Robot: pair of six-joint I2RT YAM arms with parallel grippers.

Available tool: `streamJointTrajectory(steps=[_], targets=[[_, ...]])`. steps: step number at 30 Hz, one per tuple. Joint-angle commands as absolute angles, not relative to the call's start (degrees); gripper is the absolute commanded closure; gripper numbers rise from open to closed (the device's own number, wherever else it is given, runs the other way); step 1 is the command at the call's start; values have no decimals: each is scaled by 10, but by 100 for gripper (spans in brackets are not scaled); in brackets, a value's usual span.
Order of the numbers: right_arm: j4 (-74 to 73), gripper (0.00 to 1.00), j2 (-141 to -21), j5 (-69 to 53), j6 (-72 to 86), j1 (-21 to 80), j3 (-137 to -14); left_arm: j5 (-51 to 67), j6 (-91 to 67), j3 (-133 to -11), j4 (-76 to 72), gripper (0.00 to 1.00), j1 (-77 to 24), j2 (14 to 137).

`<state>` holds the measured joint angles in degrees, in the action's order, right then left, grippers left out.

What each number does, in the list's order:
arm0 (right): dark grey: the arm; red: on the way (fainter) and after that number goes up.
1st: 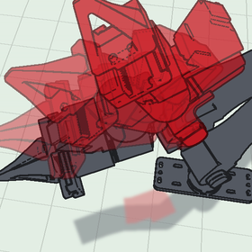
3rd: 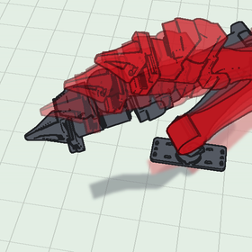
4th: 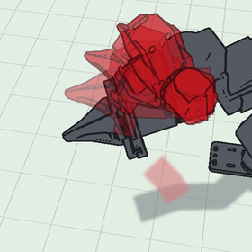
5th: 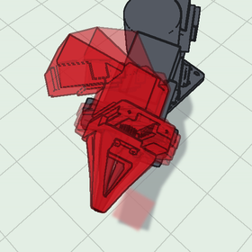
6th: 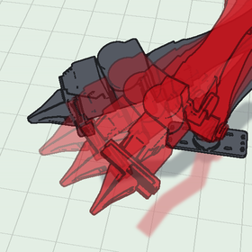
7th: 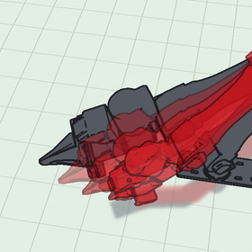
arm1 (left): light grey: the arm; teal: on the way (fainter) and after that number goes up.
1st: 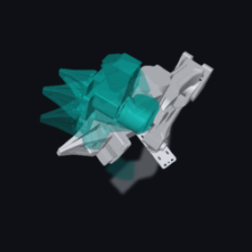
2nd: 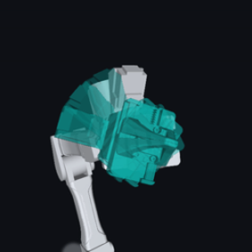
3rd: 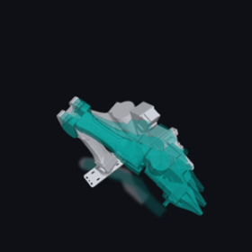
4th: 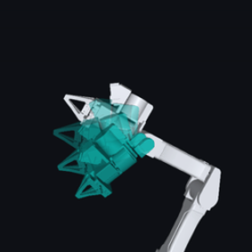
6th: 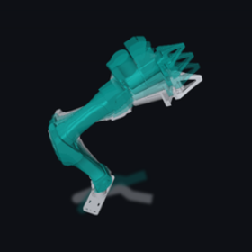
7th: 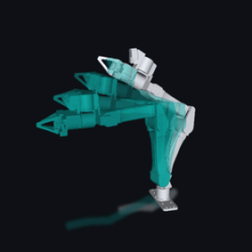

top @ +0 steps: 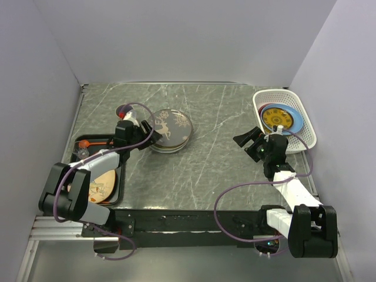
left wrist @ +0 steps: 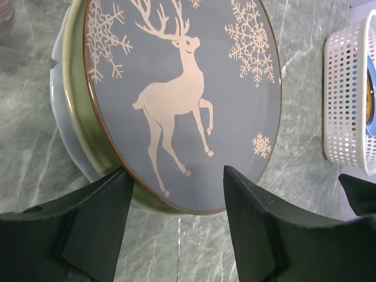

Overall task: Place the plates into the plastic bin on the countertop
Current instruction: Pick up the plate at the center of the board.

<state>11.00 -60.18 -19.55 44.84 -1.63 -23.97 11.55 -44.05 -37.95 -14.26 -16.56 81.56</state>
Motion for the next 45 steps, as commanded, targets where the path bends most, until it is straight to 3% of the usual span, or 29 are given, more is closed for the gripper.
streamJointTrajectory(steps=[1,5,17,20,21,23,45], targets=[[113,0,-592,-185,432,-12,-244,130,-450,-397,-181,34,-163,836],[113,0,-597,-185,431,-12,-243,134,-455,-403,-193,37,-163,857],[118,0,-609,-186,428,-12,-243,130,-491,-371,-252,64,-163,913],[118,0,-613,-187,425,-11,-241,142,-495,-372,-268,78,-163,934],[119,0,-613,-188,425,-12,-240,152,-497,-374,-270,90,-163,947],[120,0,-614,-188,425,-12,-237,157,-498,-374,-277,99,-163,958],[163,0,-638,-214,432,-12,-220,210,-520,-361,-281,99,-130,860]])
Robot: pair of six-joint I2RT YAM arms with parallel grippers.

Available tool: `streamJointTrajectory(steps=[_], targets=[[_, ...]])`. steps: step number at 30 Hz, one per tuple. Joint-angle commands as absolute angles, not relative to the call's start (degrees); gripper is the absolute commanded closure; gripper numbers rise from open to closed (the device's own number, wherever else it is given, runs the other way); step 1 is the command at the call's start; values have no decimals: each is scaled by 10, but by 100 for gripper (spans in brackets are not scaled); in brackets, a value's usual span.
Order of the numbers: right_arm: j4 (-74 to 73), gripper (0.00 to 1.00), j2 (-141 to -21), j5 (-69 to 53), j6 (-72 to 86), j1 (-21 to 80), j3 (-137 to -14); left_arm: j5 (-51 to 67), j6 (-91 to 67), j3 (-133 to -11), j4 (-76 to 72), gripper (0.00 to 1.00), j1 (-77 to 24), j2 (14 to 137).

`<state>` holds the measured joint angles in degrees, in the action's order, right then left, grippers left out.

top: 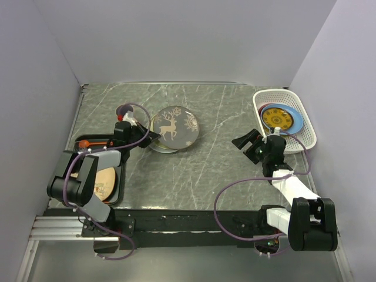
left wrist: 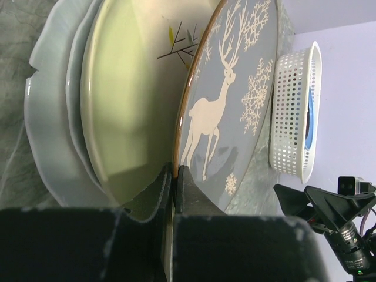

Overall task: Place the plates into the plastic bin on the countertop
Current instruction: Pick up the plate at the center of the board.

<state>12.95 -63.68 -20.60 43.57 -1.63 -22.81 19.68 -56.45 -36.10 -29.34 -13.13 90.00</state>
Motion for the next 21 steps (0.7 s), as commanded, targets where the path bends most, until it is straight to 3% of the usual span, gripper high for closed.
streamJointTrajectory(steps=[1,21], targets=[[165,0,-638,-217,432,-12,-219,212,-519,-361,-279,99,-130,855],[156,0,-590,-229,435,-11,-204,243,-526,-318,-252,99,-131,698]])
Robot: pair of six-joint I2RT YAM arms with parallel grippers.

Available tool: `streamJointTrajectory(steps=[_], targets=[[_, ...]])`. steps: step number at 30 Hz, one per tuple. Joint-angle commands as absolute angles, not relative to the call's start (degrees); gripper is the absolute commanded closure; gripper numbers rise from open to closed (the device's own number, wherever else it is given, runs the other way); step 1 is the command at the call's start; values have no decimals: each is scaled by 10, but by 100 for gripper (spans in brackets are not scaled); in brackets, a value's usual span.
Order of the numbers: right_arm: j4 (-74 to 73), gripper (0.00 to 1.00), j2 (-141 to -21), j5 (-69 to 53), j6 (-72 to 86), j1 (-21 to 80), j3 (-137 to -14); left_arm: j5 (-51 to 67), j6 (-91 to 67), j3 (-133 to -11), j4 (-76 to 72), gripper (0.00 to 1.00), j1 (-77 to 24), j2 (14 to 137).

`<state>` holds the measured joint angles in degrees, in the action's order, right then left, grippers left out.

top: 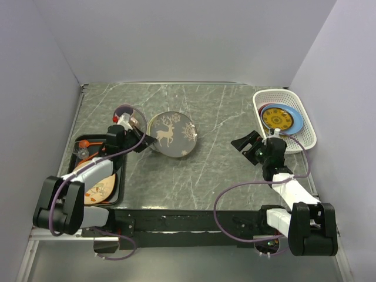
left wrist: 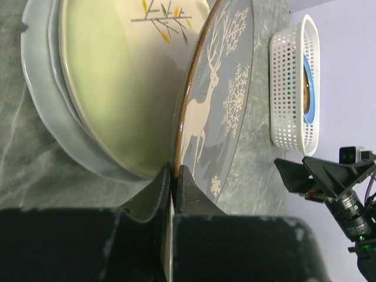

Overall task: Place the plates into the plastic bin on the countertop
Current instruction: Pick up the plate at the center of the board.

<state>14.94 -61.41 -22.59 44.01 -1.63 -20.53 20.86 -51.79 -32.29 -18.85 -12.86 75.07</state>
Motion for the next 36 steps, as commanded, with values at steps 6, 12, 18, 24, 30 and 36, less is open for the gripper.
streamJointTrajectory(steps=[6,12,18,24,30,36], targets=[[162,0,-575,-239,441,-11,-197,266,-540,-305,-267,99,-132,672],[172,0,-573,-248,446,-3,-191,296,-550,-301,-287,99,-133,673],[191,0,-584,-252,459,32,-197,302,-551,-308,-289,99,-153,682],[214,0,-620,-247,468,86,-217,285,-551,-321,-285,99,-197,689],[264,0,-656,-247,492,130,-220,286,-559,-339,-292,99,-227,713],[308,1,-707,-253,518,165,-230,283,-564,-350,-295,99,-250,726]])
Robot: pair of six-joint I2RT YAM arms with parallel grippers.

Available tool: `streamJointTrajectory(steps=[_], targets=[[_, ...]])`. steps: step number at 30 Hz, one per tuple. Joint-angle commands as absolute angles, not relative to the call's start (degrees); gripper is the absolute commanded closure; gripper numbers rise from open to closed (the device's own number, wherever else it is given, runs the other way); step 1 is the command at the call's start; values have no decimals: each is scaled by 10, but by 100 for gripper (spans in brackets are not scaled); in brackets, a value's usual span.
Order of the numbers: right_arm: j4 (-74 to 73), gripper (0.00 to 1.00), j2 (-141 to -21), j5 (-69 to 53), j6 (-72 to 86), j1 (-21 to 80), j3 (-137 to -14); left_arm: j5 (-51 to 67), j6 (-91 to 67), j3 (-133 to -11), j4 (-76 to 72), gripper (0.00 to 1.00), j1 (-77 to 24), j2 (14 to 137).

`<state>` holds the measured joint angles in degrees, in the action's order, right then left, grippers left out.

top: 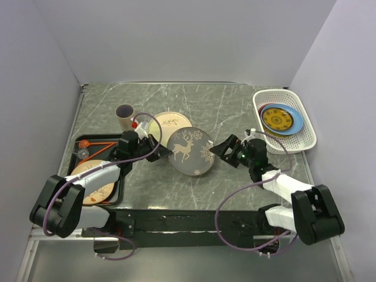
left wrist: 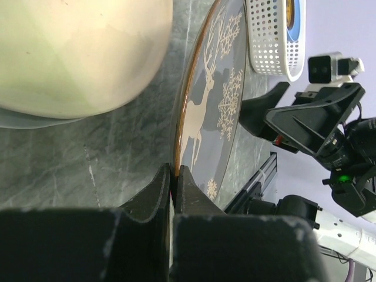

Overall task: Place the plates into the plastic bin on the countertop
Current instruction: Pick up the plate at the center of the board.

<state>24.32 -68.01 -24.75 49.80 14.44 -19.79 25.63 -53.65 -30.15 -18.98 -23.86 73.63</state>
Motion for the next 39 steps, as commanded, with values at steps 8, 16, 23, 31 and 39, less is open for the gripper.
streamJointTrajectory(steps=[8,16,23,31,39], targets=[[351,5,-767,-270,540,197,-244,275,-556,-361,-276,99,-260,721],[356,36,-770,-276,540,200,-242,267,-549,-367,-267,99,-260,722],[366,92,-771,-287,545,200,-237,263,-549,-362,-272,99,-260,729],[373,100,-773,-294,548,200,-236,249,-541,-358,-257,99,-260,719],[391,100,-770,-303,558,201,-232,233,-536,-354,-244,85,-260,709]])
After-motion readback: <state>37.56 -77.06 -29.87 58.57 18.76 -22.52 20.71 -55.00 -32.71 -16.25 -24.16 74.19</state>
